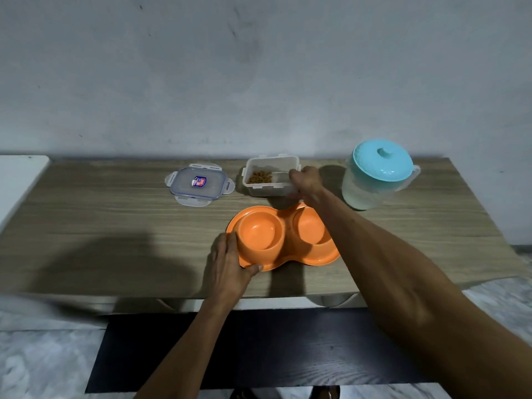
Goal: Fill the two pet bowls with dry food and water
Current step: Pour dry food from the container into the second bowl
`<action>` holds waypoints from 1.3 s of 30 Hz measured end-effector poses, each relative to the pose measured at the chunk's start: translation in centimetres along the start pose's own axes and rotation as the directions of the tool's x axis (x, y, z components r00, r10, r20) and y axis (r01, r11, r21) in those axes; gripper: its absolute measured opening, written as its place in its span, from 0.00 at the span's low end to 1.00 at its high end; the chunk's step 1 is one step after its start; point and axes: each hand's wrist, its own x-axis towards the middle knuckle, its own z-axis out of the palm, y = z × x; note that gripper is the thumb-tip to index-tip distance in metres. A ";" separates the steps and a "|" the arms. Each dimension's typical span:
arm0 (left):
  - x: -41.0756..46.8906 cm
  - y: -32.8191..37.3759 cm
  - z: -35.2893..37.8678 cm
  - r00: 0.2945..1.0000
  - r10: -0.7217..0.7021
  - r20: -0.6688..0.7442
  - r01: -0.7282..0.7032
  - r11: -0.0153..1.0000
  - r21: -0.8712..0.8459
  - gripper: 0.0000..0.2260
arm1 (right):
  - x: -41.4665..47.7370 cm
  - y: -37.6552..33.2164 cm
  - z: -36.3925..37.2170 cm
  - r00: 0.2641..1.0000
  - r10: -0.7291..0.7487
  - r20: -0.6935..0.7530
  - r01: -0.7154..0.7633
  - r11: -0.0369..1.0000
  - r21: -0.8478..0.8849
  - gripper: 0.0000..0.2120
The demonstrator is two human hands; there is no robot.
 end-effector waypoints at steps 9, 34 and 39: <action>0.0 0.9 -1.4 0.999 0.022 0.046 -0.022 1.000 0.003 0.48 | -6.9 -0.1 -5.8 0.984 -0.176 -0.035 0.178 0.980 0.084 0.07; -0.5 1.8 -2.4 0.996 -0.007 0.084 0.010 0.999 -0.037 0.45 | -14.5 5.2 -5.1 0.616 -0.754 0.227 0.756 0.487 -0.437 0.15; -0.5 1.7 -2.4 0.997 -0.012 0.079 0.016 0.999 -0.047 0.45 | -14.7 5.4 -4.8 0.563 -0.779 0.277 0.786 0.401 -0.471 0.17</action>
